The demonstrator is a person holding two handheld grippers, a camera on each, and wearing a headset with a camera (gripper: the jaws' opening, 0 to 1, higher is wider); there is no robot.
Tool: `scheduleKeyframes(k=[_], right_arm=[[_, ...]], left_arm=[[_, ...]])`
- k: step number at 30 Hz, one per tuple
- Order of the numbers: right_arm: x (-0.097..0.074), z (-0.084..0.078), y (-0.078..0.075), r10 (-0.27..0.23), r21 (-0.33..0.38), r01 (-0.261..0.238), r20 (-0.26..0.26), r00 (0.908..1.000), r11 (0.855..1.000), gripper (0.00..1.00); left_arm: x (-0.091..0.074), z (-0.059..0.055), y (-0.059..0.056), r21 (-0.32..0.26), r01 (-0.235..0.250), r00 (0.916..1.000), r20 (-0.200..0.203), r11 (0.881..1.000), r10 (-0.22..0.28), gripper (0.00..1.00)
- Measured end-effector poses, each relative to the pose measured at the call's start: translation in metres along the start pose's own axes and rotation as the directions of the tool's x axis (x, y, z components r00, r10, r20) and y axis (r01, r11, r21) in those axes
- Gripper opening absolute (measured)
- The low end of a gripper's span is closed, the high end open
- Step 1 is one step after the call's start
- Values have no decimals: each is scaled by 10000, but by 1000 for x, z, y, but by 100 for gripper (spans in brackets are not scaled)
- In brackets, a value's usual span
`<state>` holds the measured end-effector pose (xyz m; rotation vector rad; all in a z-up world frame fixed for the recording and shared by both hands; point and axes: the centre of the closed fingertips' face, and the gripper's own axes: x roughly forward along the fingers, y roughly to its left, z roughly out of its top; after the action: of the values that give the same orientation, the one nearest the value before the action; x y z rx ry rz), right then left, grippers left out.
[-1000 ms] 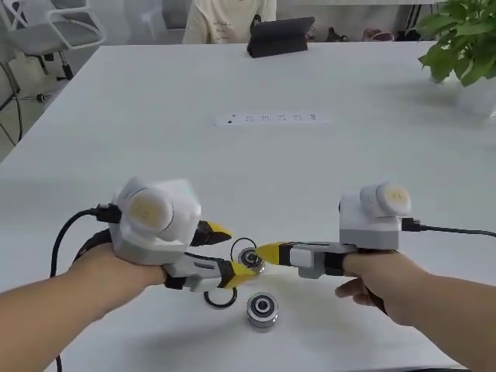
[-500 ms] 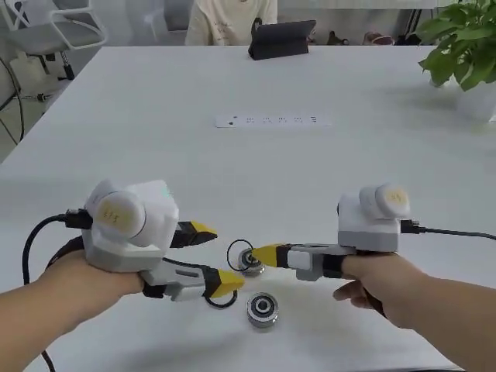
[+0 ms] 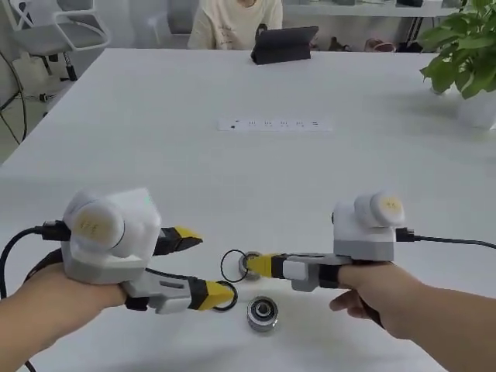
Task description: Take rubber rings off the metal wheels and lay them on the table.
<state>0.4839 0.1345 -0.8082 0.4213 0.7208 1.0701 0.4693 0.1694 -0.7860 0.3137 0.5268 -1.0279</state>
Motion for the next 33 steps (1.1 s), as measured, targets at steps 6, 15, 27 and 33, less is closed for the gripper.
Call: scheduleKeyframes(k=[6,15,27,33], right_arm=[[3,-4,3,64,37,-63,-124,9999,10000,0],[10,-13,9,240,86,-237,-444,9987,9997,0],[17,-25,12,252,317,-225,-872,9959,9992,0],[21,-31,13,266,351,-230,-1075,9938,9991,0]], left_arm=[[-7,-6,-1,51,-11,10000,-81,10000,12,57],[-19,-13,-2,-11,-92,9998,-156,10000,92,60],[-27,-17,-2,-108,-254,9996,-154,9996,252,61],[-28,-18,-4,-164,-236,9996,-156,9996,233,61]])
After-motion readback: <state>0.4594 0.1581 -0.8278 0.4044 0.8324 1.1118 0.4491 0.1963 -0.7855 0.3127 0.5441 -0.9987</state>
